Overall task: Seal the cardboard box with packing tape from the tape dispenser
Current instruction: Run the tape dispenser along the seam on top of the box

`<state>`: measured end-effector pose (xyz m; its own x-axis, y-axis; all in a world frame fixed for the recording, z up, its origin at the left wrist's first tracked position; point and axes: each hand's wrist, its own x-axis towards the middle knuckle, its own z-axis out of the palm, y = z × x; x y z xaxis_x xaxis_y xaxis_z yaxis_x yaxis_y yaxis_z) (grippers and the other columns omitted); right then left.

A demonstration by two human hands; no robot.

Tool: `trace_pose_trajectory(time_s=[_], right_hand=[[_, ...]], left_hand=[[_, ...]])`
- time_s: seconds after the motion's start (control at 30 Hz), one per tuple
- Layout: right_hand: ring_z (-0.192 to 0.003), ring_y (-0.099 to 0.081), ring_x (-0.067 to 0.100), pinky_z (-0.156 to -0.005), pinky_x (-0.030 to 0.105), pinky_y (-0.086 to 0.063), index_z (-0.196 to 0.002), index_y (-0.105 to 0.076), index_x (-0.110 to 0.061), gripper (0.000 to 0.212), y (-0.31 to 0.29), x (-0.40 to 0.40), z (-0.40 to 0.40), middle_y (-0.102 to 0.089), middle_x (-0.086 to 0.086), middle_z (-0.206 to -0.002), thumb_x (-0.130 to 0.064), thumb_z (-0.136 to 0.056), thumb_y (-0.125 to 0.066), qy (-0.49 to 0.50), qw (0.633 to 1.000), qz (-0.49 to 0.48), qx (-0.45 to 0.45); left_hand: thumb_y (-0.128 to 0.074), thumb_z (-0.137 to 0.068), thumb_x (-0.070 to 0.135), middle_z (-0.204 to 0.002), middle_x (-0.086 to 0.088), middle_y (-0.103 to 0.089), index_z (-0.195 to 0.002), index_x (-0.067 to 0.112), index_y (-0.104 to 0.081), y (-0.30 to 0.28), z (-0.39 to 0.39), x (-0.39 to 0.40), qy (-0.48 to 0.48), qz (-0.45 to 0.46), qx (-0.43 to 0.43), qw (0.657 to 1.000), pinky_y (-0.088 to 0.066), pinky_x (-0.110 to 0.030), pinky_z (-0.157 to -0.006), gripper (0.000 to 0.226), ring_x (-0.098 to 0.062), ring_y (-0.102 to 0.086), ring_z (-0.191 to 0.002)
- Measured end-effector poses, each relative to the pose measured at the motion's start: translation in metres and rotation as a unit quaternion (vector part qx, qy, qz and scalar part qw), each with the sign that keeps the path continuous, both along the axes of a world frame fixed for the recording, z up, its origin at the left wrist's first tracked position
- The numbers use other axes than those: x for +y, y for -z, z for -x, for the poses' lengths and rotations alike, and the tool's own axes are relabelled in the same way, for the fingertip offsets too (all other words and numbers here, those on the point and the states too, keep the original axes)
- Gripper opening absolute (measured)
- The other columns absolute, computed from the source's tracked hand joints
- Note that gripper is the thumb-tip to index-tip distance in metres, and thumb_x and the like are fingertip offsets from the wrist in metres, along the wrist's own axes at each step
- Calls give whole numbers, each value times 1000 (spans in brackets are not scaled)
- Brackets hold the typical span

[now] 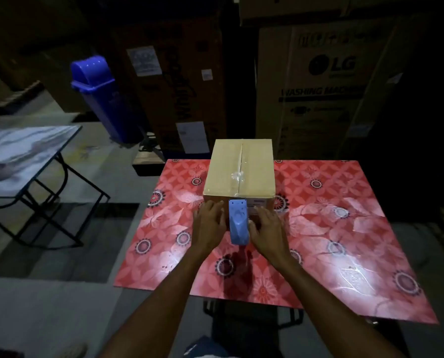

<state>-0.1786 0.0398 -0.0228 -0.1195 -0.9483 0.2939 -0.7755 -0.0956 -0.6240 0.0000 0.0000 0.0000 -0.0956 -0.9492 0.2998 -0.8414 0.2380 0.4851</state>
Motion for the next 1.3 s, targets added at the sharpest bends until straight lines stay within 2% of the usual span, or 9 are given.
trace_pose_trajectory(time_s=[0.23, 0.33, 0.4, 0.63, 0.73, 0.8, 0.9, 1.03, 1.3], right_hand=[[-83, -70, 13, -70, 24, -55, -124, -66, -21, 31, -5, 6, -21, -75, -6, -99, -24, -93, -66, 120, 971, -64, -196], [-89, -71, 16, -76, 29, -57, -122, -66, -20, 31, 3, 2, -34, -75, -2, -101, -32, -94, -68, 167, 943, -104, -266], [-95, -69, 19, -85, 39, -59, -126, -63, -19, 37, 10, -1, -42, -73, 1, -106, -38, -95, -68, 183, 927, -131, -301], [-98, -68, 17, -80, 30, -54, -130, -60, -18, 49, 19, -6, -57, -71, 0, -115, -39, -89, -76, 203, 908, -142, -337], [-102, -67, 15, -77, 24, -51, -135, -56, -19, 54, 18, -7, -57, -69, -1, -119, -36, -89, -78, 188, 911, -142, -338], [-103, -66, 14, -74, 20, -50, -136, -54, -20, 53, 17, -6, -56, -67, -4, -119, -35, -90, -77, 181, 913, -136, -340], [-105, -66, 14, -81, 27, -53, -136, -55, -23, 51, 23, -8, -54, -66, -6, -121, -37, -91, -75, 170, 910, -151, -347], [-102, -70, 12, -82, 34, -60, -133, -59, -27, 47, 36, -9, -51, -71, -4, -123, -45, -92, -72, 146, 909, -180, -346], [-95, -71, 9, -80, 34, -61, -122, -61, -35, 32, 30, -16, -30, -73, -8, -113, -48, -94, -68, 153, 919, -187, -312]], left_hand=[[-56, -99, 28, -112, -5, -65, -124, 13, -69, -16, -17, -55, 117, 8, -15, 993, -37, -42, -99, 32, -25, -55, -111], [-58, -97, 27, -111, -8, -70, -116, 11, -74, -15, -23, -84, 177, 27, -17, 984, -46, -47, -97, 30, -28, -60, -109], [-60, -98, 27, -125, -11, -70, -120, 10, -73, -12, -25, -99, 218, 17, -15, 976, -45, -48, -104, 31, -30, -59, -121], [-43, -106, 42, -161, -9, -38, -146, 17, -54, -4, -29, -135, 336, -40, -91, 937, -21, -50, -124, 48, -21, -23, -154], [-30, -95, 71, -169, -7, -15, -158, 18, -32, -1, -39, -150, 381, -38, -190, 904, -4, -49, -127, 82, -19, -2, -157], [-37, -84, 83, -170, -8, -3, -162, 19, -18, 7, -45, -158, 410, -7, -262, 874, 2, -49, -125, 103, -23, 6, -156], [-58, -83, 71, -169, -8, 5, -163, 19, -10, 17, -42, -168, 424, 0, -303, 853, 5, -52, -122, 107, -27, 9, -156], [-60, -96, 41, -170, -9, 5, -163, 18, -9, 17, -24, -162, 408, -50, -279, 868, -1, -62, -123, 87, -26, 9, -157], [-56, -99, 42, -170, -11, 3, -162, 16, -14, 27, -2, -152, 360, -63, -243, 899, 0, -61, -123, 80, -27, 7, -157]])
